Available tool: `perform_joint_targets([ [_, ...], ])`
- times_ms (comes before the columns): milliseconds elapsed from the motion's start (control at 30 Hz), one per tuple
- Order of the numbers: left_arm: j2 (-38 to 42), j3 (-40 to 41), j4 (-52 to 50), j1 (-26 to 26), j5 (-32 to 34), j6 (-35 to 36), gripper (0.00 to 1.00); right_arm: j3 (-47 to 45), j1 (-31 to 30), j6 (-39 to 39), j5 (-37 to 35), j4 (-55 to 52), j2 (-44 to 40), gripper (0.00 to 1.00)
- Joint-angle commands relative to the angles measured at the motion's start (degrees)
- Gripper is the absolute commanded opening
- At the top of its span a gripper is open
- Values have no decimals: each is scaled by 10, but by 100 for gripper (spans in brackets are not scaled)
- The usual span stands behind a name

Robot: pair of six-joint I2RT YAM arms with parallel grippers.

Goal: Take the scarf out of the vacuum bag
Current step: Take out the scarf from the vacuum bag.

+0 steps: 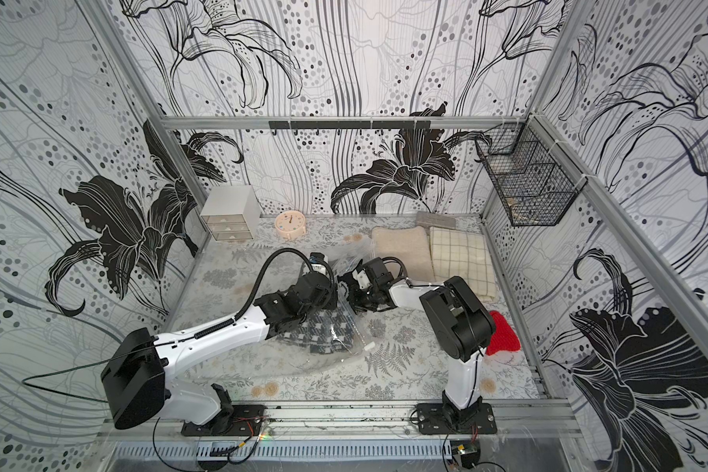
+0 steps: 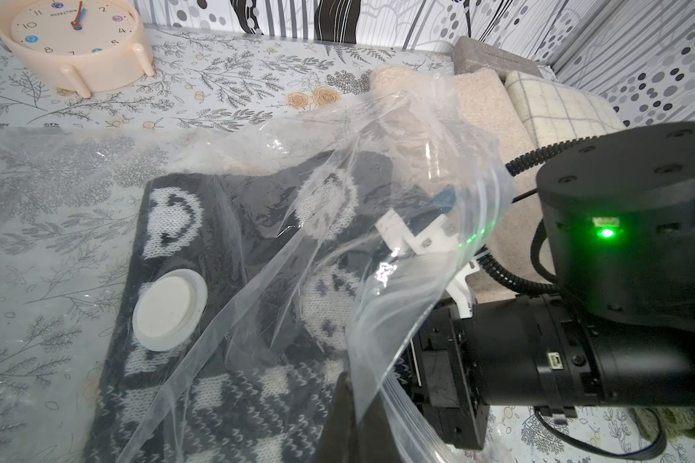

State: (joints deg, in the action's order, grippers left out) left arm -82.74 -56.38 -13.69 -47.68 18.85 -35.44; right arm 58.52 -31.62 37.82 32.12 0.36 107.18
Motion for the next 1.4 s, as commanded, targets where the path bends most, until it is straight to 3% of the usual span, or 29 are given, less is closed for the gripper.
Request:
perform_joint_targets([
  [0,-2,1,17,3,8,-2,0,-11,8,-21,12,-18,-32,0],
  [400,-9,-11,17,-4,20,5,0,12,14,-108,-51,-161,-61,0],
  [833,-18,-29,19,-9,31,15,0,37,2,-99,12,-140,-12,0],
  [1133,-45,-37,32,-10,23,7,0,43,-20,-40,2,-60,21,0],
  [1367,-63,-44,39,-15,16,-4,0,84,-41,-37,-28,-61,45,0],
])
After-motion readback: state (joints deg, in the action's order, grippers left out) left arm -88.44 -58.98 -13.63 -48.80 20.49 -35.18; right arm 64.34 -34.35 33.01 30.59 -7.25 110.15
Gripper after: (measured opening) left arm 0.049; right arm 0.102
